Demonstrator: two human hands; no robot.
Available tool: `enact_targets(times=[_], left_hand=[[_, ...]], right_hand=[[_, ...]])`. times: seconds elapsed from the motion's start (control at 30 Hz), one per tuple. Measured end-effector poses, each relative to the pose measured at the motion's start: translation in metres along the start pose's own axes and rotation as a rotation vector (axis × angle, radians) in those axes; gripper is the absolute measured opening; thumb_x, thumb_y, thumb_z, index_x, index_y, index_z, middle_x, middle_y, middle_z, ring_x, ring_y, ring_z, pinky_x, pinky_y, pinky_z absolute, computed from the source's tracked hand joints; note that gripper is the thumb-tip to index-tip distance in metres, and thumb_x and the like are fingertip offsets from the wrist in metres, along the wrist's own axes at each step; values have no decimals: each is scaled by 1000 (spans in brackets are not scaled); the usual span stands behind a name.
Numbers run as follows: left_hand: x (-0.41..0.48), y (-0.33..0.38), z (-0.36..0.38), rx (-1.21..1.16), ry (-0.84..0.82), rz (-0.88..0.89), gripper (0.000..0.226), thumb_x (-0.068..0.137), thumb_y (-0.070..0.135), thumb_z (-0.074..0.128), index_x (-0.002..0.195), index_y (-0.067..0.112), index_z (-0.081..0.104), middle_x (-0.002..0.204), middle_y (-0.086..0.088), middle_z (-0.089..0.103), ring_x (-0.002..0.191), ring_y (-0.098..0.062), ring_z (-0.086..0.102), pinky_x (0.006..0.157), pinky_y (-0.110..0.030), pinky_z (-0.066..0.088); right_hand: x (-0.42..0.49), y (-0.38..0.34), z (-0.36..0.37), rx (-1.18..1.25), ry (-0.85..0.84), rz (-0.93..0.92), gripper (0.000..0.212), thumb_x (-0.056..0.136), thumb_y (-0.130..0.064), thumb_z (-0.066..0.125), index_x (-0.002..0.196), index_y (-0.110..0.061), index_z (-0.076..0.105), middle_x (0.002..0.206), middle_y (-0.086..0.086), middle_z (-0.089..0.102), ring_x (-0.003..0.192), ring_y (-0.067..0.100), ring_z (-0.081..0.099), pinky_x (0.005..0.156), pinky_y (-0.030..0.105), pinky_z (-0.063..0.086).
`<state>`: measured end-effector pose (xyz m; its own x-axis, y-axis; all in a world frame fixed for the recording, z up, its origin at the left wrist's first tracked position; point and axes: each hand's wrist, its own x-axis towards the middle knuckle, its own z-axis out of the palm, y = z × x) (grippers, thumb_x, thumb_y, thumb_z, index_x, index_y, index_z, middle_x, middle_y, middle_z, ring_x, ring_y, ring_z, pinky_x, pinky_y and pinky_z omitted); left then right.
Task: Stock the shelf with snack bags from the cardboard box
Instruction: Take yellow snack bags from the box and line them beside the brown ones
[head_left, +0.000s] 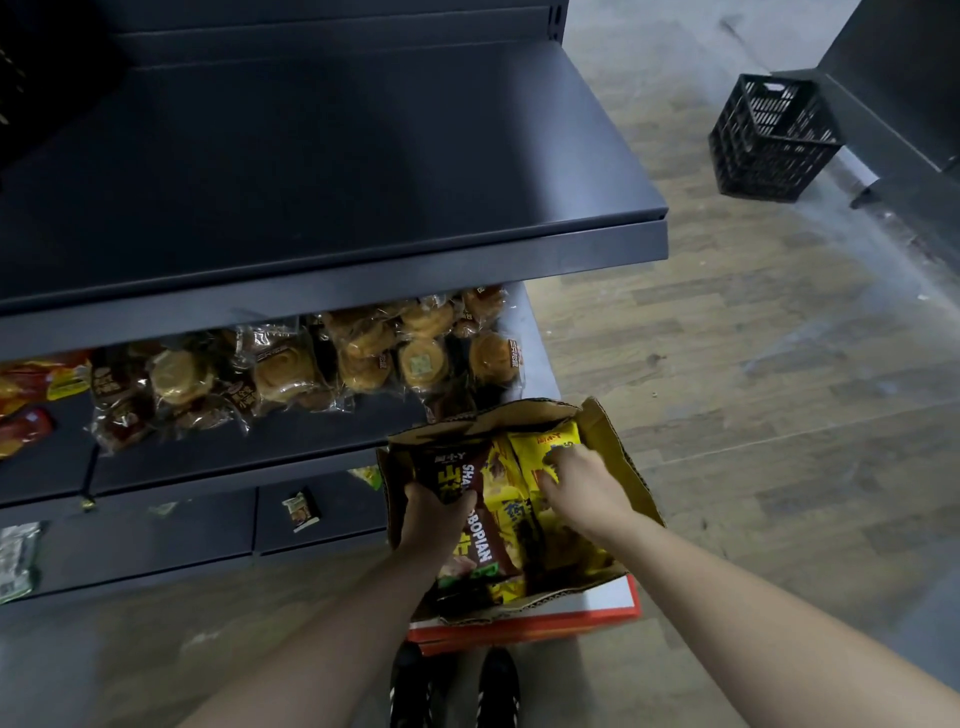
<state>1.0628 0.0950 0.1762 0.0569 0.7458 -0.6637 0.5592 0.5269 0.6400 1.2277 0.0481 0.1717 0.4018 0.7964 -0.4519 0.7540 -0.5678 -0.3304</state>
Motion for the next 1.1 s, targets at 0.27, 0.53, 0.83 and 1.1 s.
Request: enact_targets(times=[0.27, 0.53, 0.83, 1.1], left_hand=[[12, -7, 9, -27, 9, -19, 34, 86, 25, 66, 89, 19, 32, 96, -7, 50, 92, -21, 50, 73, -29, 41], [16, -10, 7, -57, -37, -75, 29, 89, 20, 60, 85, 13, 32, 80, -4, 44, 72, -19, 45, 58, -26, 34], [0, 4, -3, -387, -286, 19, 31, 91, 29, 58, 121, 23, 50, 104, 2, 66, 89, -15, 64, 73, -28, 50], [4, 25, -6, -420, -367, -106, 59, 93, 60, 29, 118, 17, 61, 93, -4, 69, 83, -17, 65, 70, -25, 50]], right_hand=[[23, 4, 30, 127, -91, 283, 103, 81, -55, 65, 151, -10, 4, 141, 17, 34, 132, 35, 34, 100, 47, 38], [25, 8, 24, 176, 33, 280, 60, 82, -24, 68, 126, -4, 32, 126, 17, 47, 121, 36, 45, 85, 44, 45], [12, 11, -9, 1290, -421, 294, 37, 79, -20, 64, 115, -13, 62, 96, 8, 63, 82, 26, 58, 71, 34, 44], [-13, -25, -20, 1202, -640, 214, 35, 84, -61, 57, 101, -32, 66, 88, -9, 74, 80, 10, 71, 75, 30, 57]])
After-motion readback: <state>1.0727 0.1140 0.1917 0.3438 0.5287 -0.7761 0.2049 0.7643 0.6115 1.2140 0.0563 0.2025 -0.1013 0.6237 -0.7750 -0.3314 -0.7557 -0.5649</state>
